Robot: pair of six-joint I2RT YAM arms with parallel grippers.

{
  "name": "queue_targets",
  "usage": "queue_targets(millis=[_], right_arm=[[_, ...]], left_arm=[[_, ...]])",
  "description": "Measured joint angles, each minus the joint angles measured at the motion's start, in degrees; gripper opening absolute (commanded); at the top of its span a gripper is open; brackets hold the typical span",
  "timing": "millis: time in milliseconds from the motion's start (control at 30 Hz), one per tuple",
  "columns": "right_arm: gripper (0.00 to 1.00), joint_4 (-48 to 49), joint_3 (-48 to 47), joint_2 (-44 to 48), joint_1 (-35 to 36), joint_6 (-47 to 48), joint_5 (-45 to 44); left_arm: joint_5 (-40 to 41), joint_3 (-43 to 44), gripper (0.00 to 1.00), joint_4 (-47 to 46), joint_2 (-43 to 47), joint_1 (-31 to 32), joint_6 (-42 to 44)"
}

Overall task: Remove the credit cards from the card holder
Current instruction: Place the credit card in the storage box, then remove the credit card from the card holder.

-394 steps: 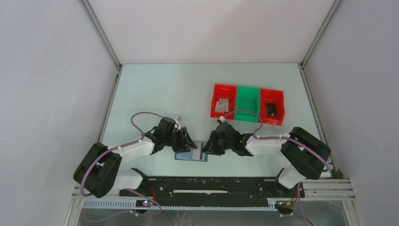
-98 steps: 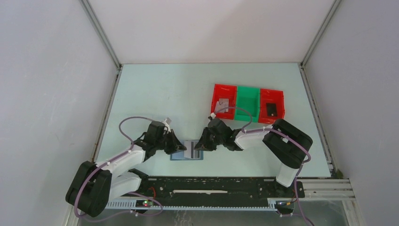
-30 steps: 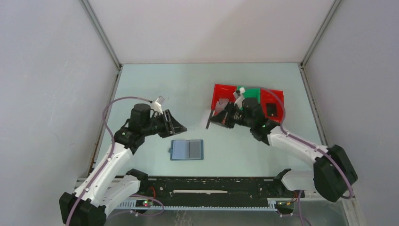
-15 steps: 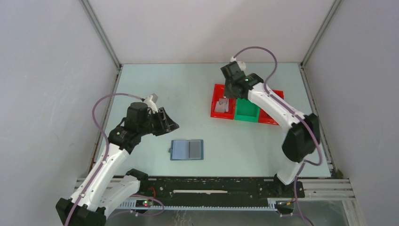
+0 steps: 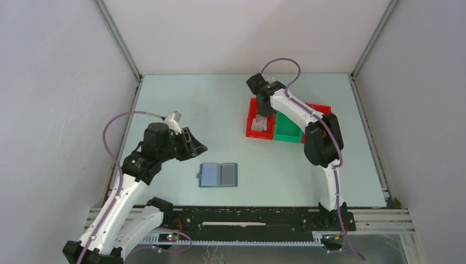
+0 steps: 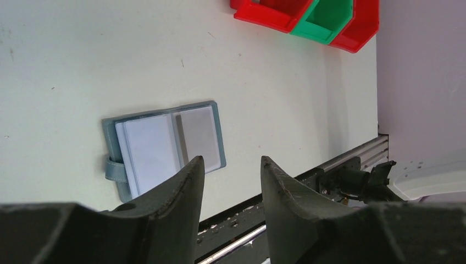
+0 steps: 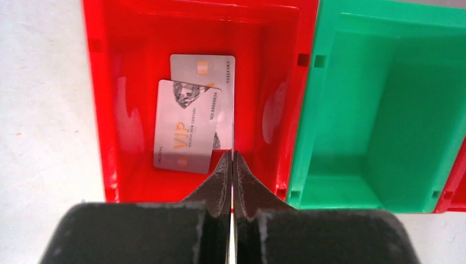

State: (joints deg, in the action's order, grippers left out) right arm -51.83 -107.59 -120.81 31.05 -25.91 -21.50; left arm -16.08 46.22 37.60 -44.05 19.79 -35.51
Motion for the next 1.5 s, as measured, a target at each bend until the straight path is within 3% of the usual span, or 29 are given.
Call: queue_targets(millis=[133,433,767,900,1167,1367,1500], right_arm=[[0.04,-0.20,-1.03,-3.80,-0.42,0.13,-0.74],[0.39,0.83,-1.09,-5.88,-0.66,0.28,0.15],[0.41,5.16,-0.52,-3.23,-0.70,0.04,7.80],[0.41,10.56,9.79,7.23,-1.03,-0.52,12.74],[0.40,27.98,40.94,35.30,0.39,-6.73,26.82],[0.39,37.53,54.62,34.93,11.52,-13.53,32.68],[0.38,43.15,57.90,31.74,16.37,-18.27,35.76]], left_arm=[[-0.02,-0.02,0.48,0.13,1.27,0.00,-0.02],[-0.15,-0.44,0.48,0.33,2.19,0.00,-0.07],[-1.33,-3.76,0.48,-0.09,2.01,0.00,-0.33],[-2.12,-6.29,0.48,-2.16,0.63,0.28,-0.55],[-2.75,-13.57,0.47,-9.75,-5.35,3.76,-3.74],[-3.58,-17.77,0.45,-17.03,-10.99,7.15,-7.78],[-2.45,-18.75,0.46,-18.80,-13.07,7.21,-9.18]])
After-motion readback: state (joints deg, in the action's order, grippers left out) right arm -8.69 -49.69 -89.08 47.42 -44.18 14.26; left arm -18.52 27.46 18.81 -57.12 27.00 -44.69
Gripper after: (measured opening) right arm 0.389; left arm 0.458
